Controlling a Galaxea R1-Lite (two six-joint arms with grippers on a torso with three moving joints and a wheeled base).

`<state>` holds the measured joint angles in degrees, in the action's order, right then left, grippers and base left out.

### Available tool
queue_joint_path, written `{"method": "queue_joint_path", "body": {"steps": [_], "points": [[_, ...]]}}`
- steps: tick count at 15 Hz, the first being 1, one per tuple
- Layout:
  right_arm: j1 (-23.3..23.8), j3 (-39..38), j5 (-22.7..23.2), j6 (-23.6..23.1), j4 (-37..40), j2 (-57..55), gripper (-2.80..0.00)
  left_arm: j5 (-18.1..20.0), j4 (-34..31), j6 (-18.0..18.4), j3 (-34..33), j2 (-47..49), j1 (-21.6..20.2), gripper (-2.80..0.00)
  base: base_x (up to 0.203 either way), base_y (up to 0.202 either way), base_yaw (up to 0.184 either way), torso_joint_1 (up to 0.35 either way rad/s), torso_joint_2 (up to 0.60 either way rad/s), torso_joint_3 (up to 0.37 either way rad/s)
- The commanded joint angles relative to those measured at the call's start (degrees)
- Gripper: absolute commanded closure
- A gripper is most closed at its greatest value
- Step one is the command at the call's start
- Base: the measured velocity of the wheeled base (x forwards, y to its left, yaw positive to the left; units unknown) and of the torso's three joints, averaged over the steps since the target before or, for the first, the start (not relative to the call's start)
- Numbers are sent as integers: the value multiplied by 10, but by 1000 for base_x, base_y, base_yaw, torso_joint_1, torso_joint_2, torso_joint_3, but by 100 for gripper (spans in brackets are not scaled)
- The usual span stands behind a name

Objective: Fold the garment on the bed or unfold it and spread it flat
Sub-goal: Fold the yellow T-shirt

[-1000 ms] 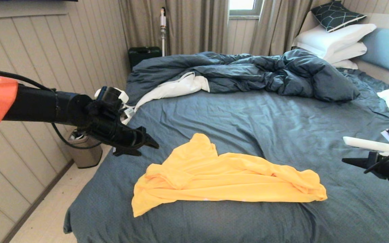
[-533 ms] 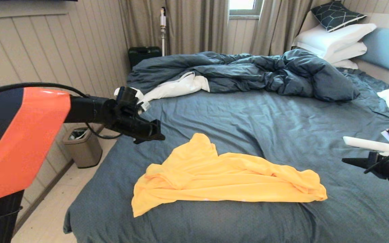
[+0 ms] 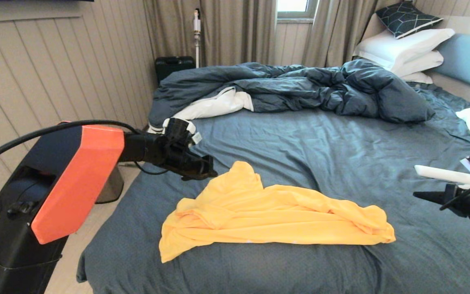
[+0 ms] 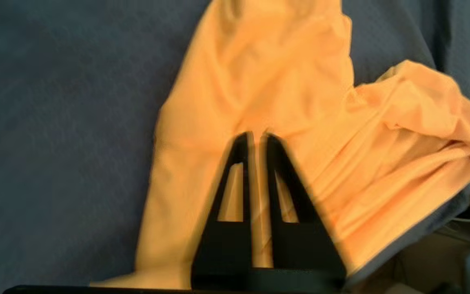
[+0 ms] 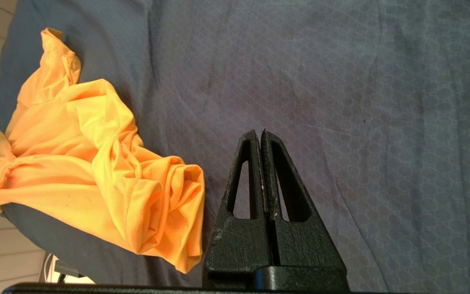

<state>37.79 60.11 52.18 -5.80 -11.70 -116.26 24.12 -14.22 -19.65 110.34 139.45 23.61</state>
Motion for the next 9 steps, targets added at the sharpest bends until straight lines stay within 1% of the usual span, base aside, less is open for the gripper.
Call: {"method": "queue_joint_path", "body": {"steps": [1,3,4,6,8,9], "points": [[0,-1,3,0,-1,0,0,1,11,1,2,15,2,-280,0,0,0,0,0,0],[0,-1,3,0,0,0,0,-3,32,6,2,25,2,-280,0,0,0,0,0,0],[-1,-2,3,0,-1,0,0,-20,62,12,2,37,1,-280,0,0,0,0,0,0],[-1,-2,3,0,-1,-1,0,-60,88,15,3,56,1,-280,0,0,0,0,0,0],[-1,-2,3,0,-1,-1,0,-67,94,17,3,60,1,-280,0,0,0,0,0,0],[-1,-3,3,-2,-1,-1,0,-72,109,36,3,70,-3,-280,0,0,0,0,0,0]]}}
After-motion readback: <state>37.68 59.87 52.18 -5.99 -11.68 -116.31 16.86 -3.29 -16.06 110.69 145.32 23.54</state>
